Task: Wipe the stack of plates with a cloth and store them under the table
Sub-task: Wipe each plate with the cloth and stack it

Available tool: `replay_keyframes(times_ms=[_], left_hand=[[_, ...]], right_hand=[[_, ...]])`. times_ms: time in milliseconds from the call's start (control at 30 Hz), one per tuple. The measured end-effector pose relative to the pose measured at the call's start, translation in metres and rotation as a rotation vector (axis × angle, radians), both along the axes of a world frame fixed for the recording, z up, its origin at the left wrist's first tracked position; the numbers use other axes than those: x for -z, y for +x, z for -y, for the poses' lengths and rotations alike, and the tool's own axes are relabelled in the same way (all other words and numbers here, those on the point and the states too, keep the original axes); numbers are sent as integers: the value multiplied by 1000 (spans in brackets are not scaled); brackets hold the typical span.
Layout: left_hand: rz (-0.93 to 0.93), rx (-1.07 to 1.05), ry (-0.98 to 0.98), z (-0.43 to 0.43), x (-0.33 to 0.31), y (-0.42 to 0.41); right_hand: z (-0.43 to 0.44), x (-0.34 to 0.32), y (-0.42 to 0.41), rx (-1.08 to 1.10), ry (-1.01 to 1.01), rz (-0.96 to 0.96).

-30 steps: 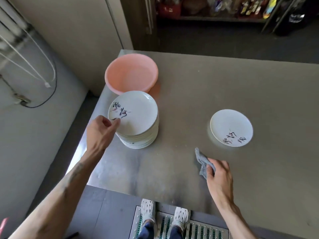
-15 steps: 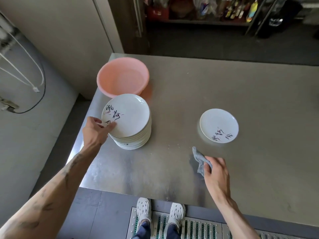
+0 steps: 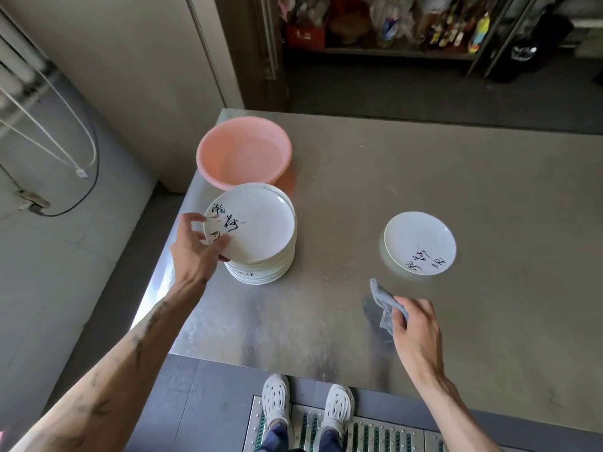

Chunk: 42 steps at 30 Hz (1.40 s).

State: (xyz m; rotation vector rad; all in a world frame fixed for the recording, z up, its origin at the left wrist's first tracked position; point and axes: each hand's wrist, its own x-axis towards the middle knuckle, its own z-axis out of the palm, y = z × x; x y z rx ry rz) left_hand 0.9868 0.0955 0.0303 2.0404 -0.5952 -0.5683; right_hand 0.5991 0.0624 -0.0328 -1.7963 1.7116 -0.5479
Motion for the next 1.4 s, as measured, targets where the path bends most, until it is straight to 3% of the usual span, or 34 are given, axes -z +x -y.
replay_keyframes(times_ms=[167, 367, 567, 900, 967, 1033, 1100, 1267, 1400], left_hand=[[-97, 86, -65, -5, -5, -20], [-180, 395, -172, -7, 10, -88], [-215, 512, -54, -10, 86, -146], [-244, 575, 43, -8, 160, -177], [-117, 675, 54, -10, 169, -178], [214, 785, 70, -15, 178, -177], [405, 841, 68, -21, 185, -174], [516, 911, 59, -26, 194, -167], [558, 960, 91, -24, 192, -164]], right_hand=[[5, -8, -5, 23, -21, 9], [17, -24, -16, 86, -99, 30], [14, -18, -29, 153, -173, 30], [0, 42, 20, 19, -13, -26], [-4, 53, 27, -35, 55, -86], [-8, 60, 29, -80, 99, -149], [-11, 66, 28, -91, 97, -195], [4, 77, 41, -47, 74, -245], [6, 85, 65, -274, 38, -214]])
